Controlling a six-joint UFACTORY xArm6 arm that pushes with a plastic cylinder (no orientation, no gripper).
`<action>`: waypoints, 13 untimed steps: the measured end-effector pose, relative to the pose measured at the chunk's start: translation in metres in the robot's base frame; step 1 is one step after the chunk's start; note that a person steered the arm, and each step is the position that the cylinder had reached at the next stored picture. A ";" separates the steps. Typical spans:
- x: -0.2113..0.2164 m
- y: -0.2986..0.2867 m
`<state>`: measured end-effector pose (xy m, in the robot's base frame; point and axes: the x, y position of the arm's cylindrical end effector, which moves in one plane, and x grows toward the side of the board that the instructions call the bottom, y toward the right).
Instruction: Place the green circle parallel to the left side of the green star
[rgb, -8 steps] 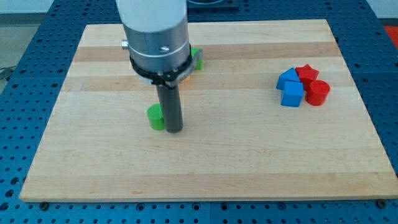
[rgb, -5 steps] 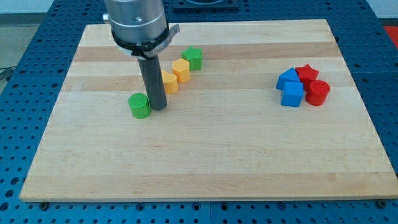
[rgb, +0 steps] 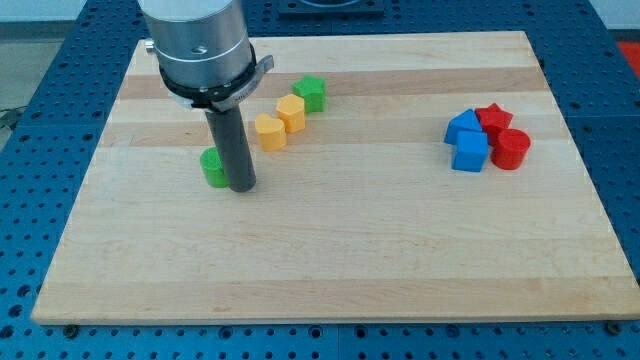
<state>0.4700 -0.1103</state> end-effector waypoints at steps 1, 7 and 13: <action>0.001 -0.004; 0.009 -0.041; -0.134 -0.040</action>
<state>0.3355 -0.1500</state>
